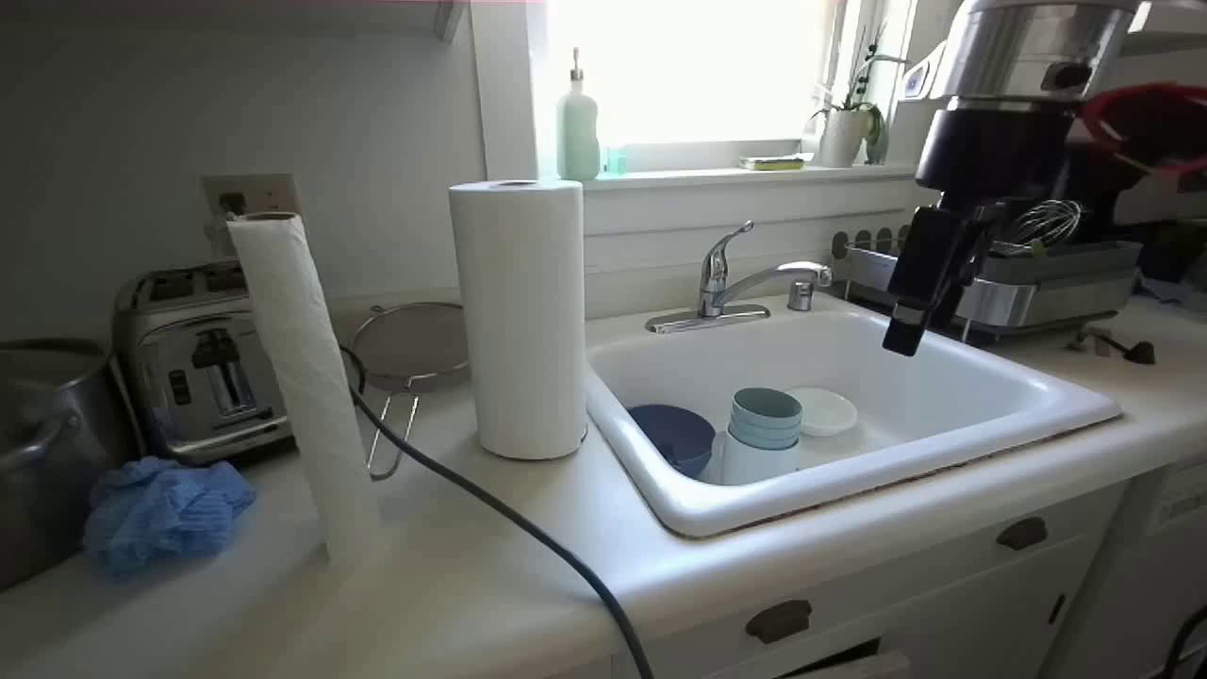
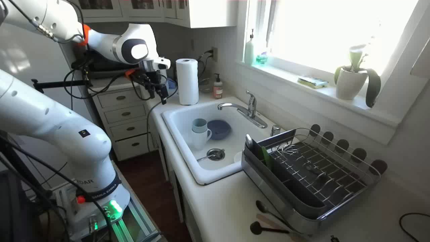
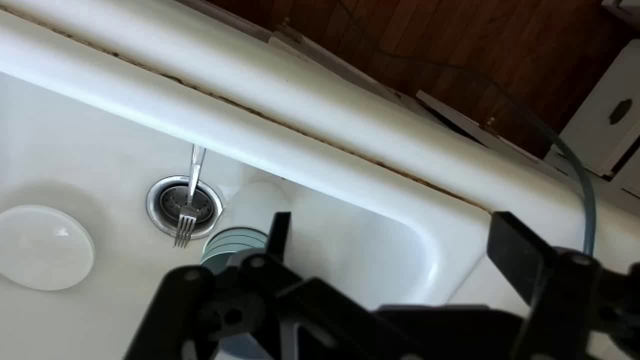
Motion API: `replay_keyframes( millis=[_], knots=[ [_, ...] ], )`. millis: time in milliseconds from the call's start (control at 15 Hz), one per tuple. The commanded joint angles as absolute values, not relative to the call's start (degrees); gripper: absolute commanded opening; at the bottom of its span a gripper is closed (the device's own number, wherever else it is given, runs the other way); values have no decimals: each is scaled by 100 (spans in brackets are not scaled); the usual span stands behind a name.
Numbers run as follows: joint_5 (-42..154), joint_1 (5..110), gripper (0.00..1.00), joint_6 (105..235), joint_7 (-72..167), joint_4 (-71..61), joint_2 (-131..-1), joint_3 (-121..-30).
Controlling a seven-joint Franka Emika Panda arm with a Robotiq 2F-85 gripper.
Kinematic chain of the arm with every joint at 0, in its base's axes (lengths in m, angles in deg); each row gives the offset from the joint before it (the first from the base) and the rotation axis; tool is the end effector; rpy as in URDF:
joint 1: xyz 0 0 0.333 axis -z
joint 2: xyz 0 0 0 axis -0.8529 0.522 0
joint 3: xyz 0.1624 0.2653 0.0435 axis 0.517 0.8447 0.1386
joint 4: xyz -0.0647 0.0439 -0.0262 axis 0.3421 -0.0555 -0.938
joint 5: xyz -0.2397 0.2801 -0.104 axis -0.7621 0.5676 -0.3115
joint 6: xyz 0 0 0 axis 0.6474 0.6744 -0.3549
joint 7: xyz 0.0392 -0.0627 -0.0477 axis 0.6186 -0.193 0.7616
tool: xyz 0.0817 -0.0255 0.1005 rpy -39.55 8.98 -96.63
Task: Move the tap nozzle to the left
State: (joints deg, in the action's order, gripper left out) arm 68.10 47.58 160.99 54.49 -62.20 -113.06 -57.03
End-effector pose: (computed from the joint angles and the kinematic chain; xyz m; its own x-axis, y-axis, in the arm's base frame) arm 0.3433 0.1678 0.4107 0.9867 0.1196 0.1104 0.1242 -0.9916 -0.0361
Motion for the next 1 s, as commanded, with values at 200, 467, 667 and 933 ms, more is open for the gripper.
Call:
replay_keyframes(
  millis=[200,467,667,933],
  knots=[
    [6778,4711,100,16090,5473,-6212,-11300,-5748],
    [6778,4711,100,16090,5473,-6212,-11299,-5748],
    [6778,4711,100,16090,5473,-6212,-11299,-5748],
    [6674,4904,100,16641,5518,-6103,-11057,-5787]
  ],
)
